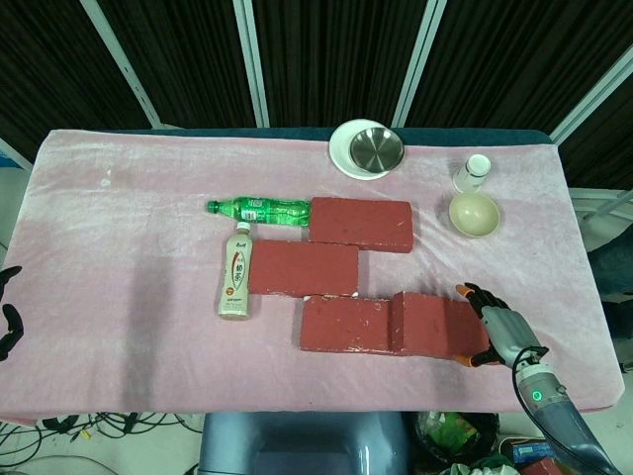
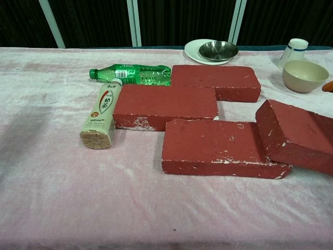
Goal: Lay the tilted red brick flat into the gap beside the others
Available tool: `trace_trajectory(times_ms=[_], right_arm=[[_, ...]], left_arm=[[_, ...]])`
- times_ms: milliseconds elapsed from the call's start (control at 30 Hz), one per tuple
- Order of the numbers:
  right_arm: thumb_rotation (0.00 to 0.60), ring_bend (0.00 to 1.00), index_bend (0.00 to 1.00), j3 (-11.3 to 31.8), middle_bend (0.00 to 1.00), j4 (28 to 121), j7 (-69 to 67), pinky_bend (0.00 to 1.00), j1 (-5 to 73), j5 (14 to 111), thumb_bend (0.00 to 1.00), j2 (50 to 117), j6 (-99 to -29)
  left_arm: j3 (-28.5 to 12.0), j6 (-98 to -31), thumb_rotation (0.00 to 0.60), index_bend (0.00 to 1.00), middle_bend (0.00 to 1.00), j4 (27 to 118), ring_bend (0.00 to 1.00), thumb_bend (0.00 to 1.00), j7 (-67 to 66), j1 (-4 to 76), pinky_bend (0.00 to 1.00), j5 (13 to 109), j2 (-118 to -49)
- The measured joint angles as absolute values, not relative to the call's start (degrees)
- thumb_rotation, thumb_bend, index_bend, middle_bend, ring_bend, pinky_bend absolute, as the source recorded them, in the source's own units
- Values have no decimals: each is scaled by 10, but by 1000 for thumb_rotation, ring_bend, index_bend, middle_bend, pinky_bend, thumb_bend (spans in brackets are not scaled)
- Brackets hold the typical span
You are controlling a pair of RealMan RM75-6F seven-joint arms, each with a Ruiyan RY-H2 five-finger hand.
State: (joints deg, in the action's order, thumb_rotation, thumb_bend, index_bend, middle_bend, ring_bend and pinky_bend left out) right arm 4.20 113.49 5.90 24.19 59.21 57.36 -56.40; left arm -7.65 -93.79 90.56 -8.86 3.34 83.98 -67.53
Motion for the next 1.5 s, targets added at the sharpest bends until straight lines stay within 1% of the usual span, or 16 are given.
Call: trace_trajectory(times_ms=[400, 900, 1500], right_arm=[[600, 0, 0, 40, 0, 1152, 73, 90, 249, 584, 0, 561, -557], [600, 0, 0, 32, 0, 1121, 102, 90, 252, 582, 0, 600, -572], [600, 0, 0, 34, 0, 1097, 75, 89, 256, 586, 0, 612, -552]], left_arm=[[-76, -939, 600, 209, 46, 905, 0, 736, -91, 33, 0, 841, -676], [-77, -937, 600, 209, 46, 906, 0, 736, -92, 33, 0, 838, -675], [-77, -936, 600, 209, 46, 905, 0, 736, -94, 34, 0, 837, -675]])
